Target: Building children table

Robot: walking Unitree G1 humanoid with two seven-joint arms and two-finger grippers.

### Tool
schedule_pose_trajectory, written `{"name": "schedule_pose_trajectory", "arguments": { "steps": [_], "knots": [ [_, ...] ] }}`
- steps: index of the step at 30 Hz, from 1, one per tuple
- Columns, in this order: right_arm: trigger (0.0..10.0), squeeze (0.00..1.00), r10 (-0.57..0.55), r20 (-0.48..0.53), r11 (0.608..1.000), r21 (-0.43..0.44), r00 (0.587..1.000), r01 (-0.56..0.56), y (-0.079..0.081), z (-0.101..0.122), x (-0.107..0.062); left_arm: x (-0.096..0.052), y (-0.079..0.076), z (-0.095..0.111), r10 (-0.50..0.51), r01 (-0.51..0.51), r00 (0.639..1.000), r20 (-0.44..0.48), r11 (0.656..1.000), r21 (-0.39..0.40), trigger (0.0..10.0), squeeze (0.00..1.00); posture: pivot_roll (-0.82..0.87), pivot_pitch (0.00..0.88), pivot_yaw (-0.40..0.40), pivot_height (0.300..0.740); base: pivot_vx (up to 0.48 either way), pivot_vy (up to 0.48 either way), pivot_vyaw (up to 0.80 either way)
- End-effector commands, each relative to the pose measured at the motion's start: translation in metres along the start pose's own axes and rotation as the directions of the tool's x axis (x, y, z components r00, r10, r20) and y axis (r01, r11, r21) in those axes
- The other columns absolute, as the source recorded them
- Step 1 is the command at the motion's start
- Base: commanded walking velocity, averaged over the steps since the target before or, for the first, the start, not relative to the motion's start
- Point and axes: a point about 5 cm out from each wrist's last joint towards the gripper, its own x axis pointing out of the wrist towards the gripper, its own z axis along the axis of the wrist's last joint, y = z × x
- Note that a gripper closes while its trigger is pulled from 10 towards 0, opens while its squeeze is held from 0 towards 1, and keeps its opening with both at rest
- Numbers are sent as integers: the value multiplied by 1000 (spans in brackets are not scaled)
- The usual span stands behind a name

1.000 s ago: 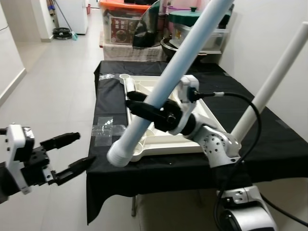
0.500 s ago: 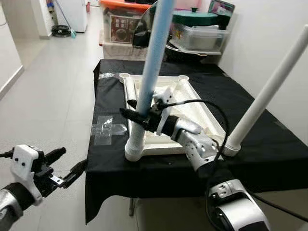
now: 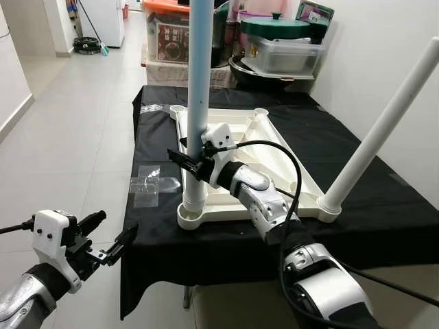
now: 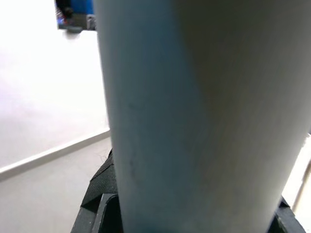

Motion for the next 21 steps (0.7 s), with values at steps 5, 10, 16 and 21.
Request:
{"name": "schedule_pose_trajectory", "arguments": {
  "steps": [5,10,16,21],
  "knots": [
    [2000,0,-146,90,977,172,985,129,-14,16,3,5,-1,-3,20,-19,1000,14,999,-26,10000,0,153,0,-116,740,0,65,0],
    [9569,0,-206,104,956,235,973,178,-20,21,2,7,-2,-5,25,-24,1000,18,999,-32,10000,0,153,0,-116,740,0,449,0],
    [10000,0,-290,132,927,287,948,243,-31,31,-3,10,-2,-8,31,-30,999,26,999,-38,10000,0,132,0,-107,740,0,80,-120],
    [10000,0,-297,125,919,308,947,248,-32,29,-5,11,-1,-8,36,-35,999,29,999,-36,10000,0,132,0,-106,740,0,0,-753]
  ]
}}
